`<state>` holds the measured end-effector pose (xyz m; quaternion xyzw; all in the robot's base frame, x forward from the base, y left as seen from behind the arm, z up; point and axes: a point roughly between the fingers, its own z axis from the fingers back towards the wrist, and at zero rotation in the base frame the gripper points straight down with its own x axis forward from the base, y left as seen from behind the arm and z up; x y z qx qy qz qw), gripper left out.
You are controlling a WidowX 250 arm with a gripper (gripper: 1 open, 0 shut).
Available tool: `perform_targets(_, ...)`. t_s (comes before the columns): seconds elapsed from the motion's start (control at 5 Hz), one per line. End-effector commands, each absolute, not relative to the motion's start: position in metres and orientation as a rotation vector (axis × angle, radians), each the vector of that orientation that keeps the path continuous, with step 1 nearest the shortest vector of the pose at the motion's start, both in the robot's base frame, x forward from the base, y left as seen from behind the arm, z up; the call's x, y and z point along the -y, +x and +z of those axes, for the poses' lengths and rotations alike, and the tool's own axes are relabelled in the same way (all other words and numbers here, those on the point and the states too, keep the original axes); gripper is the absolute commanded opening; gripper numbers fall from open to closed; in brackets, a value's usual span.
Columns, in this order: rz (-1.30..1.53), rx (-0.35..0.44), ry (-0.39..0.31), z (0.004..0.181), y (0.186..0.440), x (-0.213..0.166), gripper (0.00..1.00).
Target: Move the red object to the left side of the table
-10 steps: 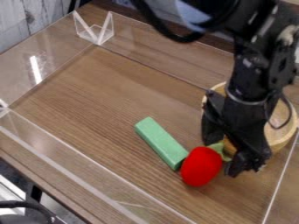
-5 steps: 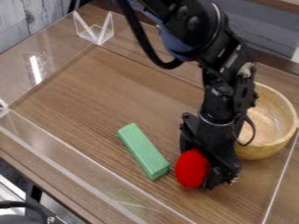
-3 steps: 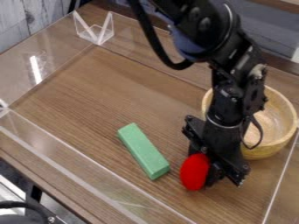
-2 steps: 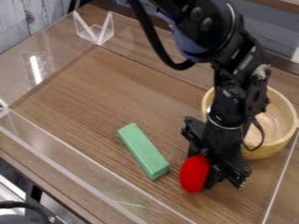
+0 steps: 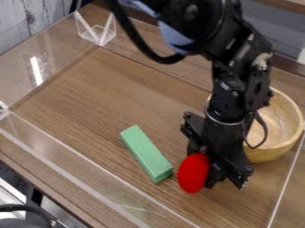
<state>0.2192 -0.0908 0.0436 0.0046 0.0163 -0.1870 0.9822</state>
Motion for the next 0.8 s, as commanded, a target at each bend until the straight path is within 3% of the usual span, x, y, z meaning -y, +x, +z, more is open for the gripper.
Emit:
perform_targets(0.0, -0.32, 0.008, 0.001, 0.061, 0.224, 0.082, 0.0)
perform_targets(0.6, -0.233, -0.019, -0.019, 0.071, 0.229, 0.072, 0.0)
